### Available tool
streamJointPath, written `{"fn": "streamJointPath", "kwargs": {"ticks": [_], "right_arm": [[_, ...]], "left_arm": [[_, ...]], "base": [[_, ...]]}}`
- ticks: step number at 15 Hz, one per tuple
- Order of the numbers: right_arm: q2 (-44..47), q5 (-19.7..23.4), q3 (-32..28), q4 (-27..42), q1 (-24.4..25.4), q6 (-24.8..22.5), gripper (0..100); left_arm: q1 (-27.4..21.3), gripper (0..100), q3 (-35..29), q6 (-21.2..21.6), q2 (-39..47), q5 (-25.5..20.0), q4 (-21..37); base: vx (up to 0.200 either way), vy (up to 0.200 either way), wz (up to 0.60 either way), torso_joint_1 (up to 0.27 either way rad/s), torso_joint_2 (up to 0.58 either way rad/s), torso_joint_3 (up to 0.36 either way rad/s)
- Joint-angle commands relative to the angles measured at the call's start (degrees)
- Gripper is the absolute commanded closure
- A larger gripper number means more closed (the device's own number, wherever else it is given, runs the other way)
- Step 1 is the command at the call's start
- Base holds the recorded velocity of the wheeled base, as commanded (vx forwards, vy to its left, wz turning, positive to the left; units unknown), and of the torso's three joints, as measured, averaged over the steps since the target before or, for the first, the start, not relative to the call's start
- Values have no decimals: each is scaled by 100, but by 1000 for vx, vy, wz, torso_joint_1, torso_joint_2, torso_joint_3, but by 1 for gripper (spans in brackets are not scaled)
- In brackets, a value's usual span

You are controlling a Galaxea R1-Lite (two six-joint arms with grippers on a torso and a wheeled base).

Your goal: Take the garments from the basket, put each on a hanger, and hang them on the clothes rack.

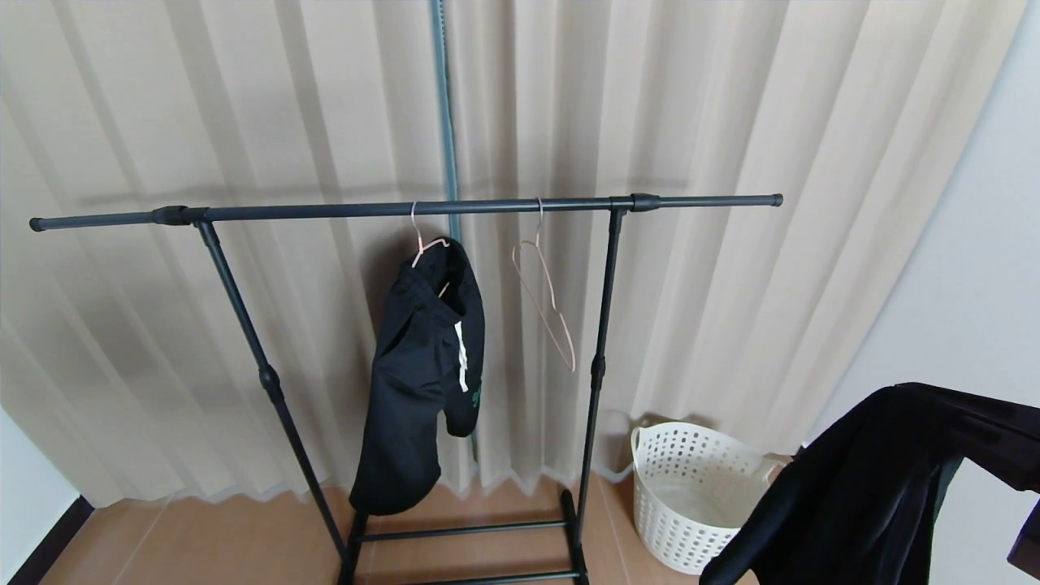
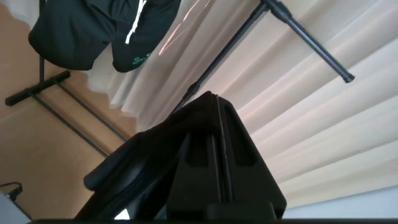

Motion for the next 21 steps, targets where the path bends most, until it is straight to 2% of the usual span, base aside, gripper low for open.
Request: {"fn": "streamJointPath", "kwargs": {"ticks": [1,10,11,13,14,16,18,19,21], "right_arm": [[33,0,4,-10,3,-3,100],[6,0,66,-229,3,-3,100],[6,0,75,-247,3,-3,100],[24,9,92,-247,3,-3,100],[77,9,110,-256,12,-3,100],[402,27,75,-264,30,32,100],[736,62,83,-264,47,252,100],[938,141,57,-273,144,621,100],[1193,255,-75,-264,557,1237,100]], "left_arm": [[0,0,0,5,-1,-9,2],[-35,0,-8,102,148,-27,19],[-79,0,-17,111,491,-53,28],[-483,0,-35,111,1300,-212,10],[-782,0,-175,-48,2021,-379,-69],[-1055,0,-553,-522,3356,-853,-482],[-1230,0,-887,-988,4490,-994,-886],[-1529,0,-1160,-1489,5281,-985,-1167],[-2188,0,-1687,-2306,6134,-976,-1308]], "base": [[0,0,0,0,0,0],[0,0,0,0,0,0],[0,0,0,0,0,0],[0,0,0,0,0,0],[0,0,0,0,0,0],[0,0,0,0,0,0],[0,0,0,0,0,0],[0,0,0,0,0,0],[0,0,0,0,0,0]]}}
